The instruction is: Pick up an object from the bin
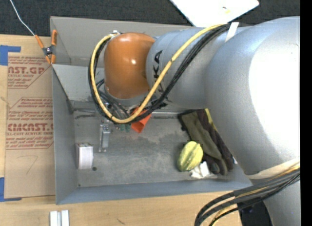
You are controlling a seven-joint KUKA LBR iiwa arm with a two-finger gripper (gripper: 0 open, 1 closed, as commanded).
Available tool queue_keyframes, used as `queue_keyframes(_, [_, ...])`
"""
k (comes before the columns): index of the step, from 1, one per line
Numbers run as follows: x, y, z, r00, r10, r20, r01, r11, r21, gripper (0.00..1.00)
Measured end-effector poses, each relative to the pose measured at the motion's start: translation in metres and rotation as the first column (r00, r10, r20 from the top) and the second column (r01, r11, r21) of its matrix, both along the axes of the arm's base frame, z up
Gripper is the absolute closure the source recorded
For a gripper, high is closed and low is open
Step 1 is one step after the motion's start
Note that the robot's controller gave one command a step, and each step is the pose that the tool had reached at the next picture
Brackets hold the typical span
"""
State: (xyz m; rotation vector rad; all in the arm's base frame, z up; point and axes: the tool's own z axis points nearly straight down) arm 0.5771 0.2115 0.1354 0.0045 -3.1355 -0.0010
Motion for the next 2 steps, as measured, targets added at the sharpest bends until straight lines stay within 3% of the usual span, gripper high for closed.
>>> queue_keyframes(1, [0.002,-0.001,0.005,1.000,-0.002,0.007,0.002,1.000,0.001,0.00])
queue_keyframes(2, [0.006,0.015,0.014,0.999,-0.036,0.001,0.036,0.999,0.002,0.00])
